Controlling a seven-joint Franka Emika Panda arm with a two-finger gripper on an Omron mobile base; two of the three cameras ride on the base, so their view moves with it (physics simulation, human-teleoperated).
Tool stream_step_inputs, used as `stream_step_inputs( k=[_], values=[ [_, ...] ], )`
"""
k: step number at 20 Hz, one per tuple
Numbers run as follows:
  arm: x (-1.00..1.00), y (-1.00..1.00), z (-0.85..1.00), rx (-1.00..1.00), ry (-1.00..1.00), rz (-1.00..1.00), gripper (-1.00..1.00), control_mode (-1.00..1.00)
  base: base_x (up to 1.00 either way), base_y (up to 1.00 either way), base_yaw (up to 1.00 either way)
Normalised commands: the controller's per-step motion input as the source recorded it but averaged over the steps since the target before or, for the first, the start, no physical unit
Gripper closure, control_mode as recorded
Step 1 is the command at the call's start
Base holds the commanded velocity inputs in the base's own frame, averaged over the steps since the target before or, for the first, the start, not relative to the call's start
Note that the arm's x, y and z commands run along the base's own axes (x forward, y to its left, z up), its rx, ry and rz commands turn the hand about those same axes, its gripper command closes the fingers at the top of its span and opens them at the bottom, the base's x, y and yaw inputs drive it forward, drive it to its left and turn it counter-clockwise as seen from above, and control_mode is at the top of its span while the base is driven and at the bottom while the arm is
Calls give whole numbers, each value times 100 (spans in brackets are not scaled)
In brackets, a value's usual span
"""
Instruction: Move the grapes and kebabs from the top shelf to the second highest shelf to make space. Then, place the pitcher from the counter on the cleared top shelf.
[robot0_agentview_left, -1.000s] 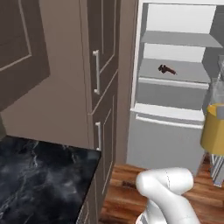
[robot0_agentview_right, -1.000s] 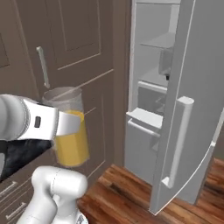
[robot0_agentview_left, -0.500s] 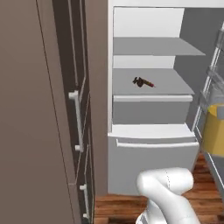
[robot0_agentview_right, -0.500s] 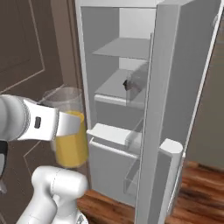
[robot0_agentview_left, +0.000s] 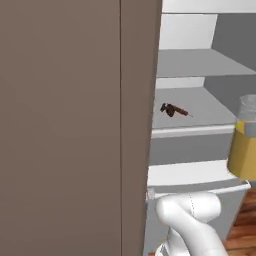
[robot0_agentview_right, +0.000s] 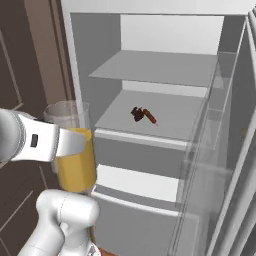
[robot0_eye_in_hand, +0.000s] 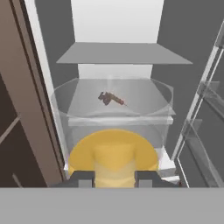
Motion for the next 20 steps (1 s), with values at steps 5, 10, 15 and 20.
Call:
stream_step_inputs(
  k=[5,10,15,20],
  values=[
    [0,0,0,0,0,0,100,100,63,-1,-20],
    [0,0,0,0,0,0,100,100,25,0,-12],
    [0,-1,8,0,-4,-1,100,-100,3,-1,-5],
    [17,-5,61,-2,-32,0,100,-100,0,0,0]
  ],
)
